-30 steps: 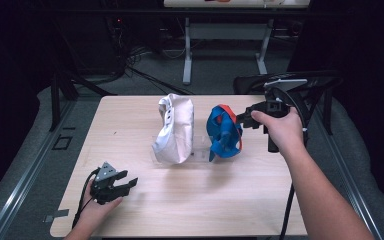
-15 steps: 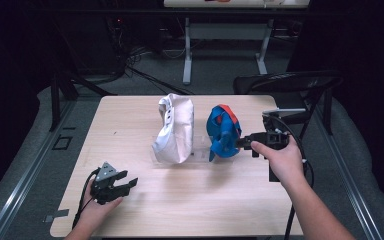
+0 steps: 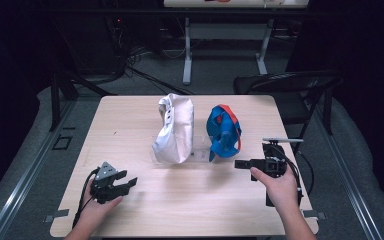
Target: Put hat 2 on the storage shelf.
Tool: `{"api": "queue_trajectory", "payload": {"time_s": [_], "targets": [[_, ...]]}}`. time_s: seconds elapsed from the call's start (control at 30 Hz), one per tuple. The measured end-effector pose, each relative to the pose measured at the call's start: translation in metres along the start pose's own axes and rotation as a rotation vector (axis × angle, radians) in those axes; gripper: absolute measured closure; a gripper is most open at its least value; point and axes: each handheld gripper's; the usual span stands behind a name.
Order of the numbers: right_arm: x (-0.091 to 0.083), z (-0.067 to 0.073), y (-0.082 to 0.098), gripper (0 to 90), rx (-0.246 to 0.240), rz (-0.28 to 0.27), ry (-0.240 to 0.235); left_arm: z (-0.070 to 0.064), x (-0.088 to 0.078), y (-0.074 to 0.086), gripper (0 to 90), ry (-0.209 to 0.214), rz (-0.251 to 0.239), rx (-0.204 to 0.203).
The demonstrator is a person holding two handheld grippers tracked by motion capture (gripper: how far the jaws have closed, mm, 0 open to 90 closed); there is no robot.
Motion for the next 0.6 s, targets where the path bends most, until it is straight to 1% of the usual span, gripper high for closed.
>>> {"api": "queue_trajectory", "payload": {"time_s": [0.1,0.17,0.23,0.27,0.3,0.33,0.37,0.43,0.47,0.5,0.53,0.6], "targets": [[0.003,-0.005,0.011,52.7,-0.01,-0.011,0.015,0.0,0.0,0.0,47.1,-0.001,0.0,-0.002],[0.006,-0.009,0.019,52.4,-0.013,-0.013,0.007,-0.001,0.0,0.0,47.0,0.001,0.0,-0.003],[0.01,-0.012,0.026,52.2,-0.018,-0.02,0.017,-0.001,0.001,0.0,47.0,0.001,0.001,-0.002],[0.012,-0.013,0.029,51.8,-0.011,-0.022,0.035,-0.001,0.001,0.0,47.0,0.001,0.002,-0.001],[0.014,-0.015,0.031,51.2,-0.027,-0.013,0.038,-0.001,0.001,0.0,47.0,0.001,0.003,0.001],[0.016,-0.015,0.034,50.6,-0.025,-0.01,0.039,0.0,0.001,0.0,47.0,0.002,0.005,0.009],[0.018,-0.017,0.037,50.3,-0.035,-0.003,0.034,-0.001,0.002,0.0,47.0,0.0,-0.001,0.009],[0.021,-0.019,0.041,50.1,-0.032,-0.003,0.025,-0.001,0.002,0.0,46.9,0.0,-0.002,0.011],[0.023,-0.02,0.044,50.0,-0.038,-0.016,0.028,-0.001,0.002,0.0,46.9,-0.001,-0.001,0.013],[0.024,-0.021,0.046,49.7,-0.045,-0.015,0.027,-0.001,0.002,0.0,46.8,-0.003,-0.001,0.016],[0.025,-0.021,0.048,49.3,-0.051,-0.024,0.025,-0.001,0.002,0.0,46.7,-0.004,0.011,0.02],[0.028,-0.023,0.052,47.5,-0.071,-0.041,0.027,-0.002,0.003,0.0,46.4,-0.004,0.003,0.017]]}}
Point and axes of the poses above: each handheld gripper's, and its own axes: x roughly forward along the jaws, y roughly out of its underside, z roughly to its left, and after that the axes turned 3 degrees about -x, right-handed
